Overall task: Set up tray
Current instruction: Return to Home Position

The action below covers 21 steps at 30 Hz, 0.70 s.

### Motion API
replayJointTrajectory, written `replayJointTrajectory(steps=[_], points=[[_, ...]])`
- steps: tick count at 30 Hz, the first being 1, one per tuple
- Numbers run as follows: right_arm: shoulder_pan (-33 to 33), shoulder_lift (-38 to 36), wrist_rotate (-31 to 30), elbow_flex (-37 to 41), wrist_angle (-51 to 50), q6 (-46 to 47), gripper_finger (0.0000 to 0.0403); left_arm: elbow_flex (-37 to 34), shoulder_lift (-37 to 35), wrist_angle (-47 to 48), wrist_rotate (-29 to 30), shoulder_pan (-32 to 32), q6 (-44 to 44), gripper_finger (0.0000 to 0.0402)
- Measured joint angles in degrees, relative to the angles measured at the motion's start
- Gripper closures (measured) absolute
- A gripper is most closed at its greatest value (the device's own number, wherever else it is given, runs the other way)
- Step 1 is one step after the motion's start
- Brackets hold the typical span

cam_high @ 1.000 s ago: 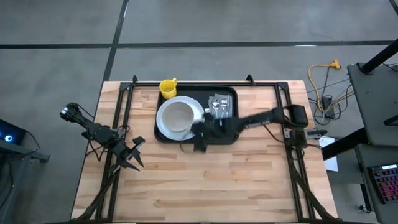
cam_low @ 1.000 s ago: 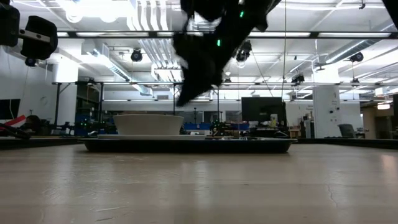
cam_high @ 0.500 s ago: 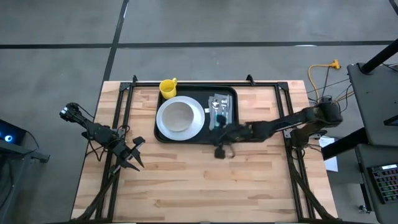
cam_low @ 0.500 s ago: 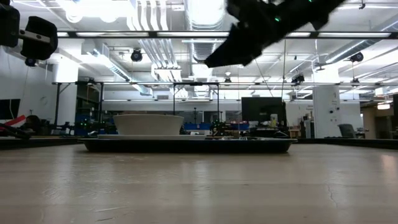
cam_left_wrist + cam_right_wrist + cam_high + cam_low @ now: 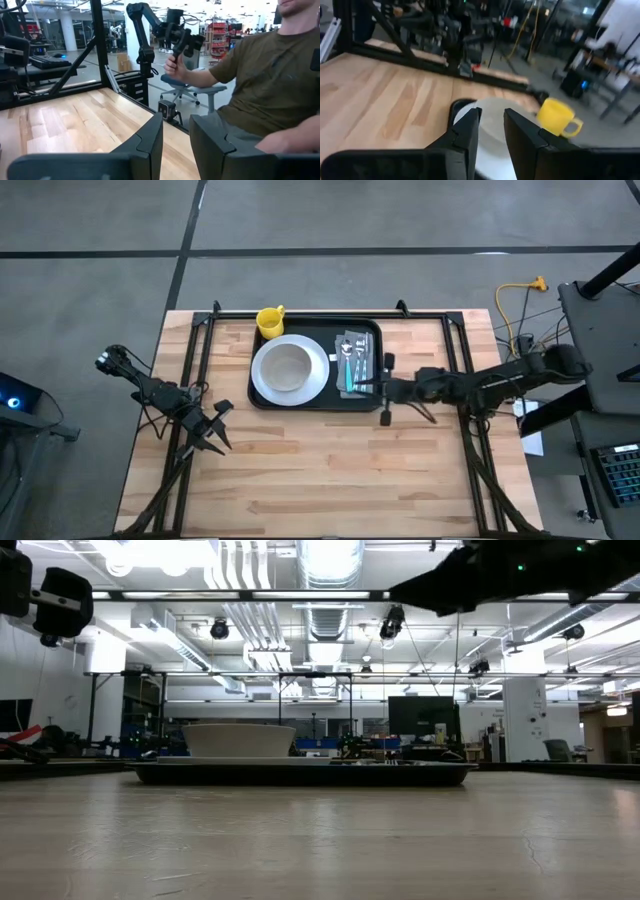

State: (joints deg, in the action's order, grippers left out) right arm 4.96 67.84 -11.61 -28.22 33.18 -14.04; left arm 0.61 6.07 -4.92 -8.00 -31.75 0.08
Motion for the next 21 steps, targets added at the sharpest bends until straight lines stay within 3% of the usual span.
replayJointTrajectory(steps=[5,10,21], points=[[-0.5,-5.2,0.0,5.4,6.7,-3.9,0.0331,0.0,0.2,0.0,0.0,0.0,0.0,0.0324],[-0.7,-10.3,0.1,9.2,6.6,-7.6,0.0335,0.0,0.4,0.0,0.0,0.0,0.0,0.0324],[-1.7,-26.9,0.9,21.5,14.3,-8.6,0.0335,0.0,0.5,0.0,0.0,0.0,0.0,0.0324]])
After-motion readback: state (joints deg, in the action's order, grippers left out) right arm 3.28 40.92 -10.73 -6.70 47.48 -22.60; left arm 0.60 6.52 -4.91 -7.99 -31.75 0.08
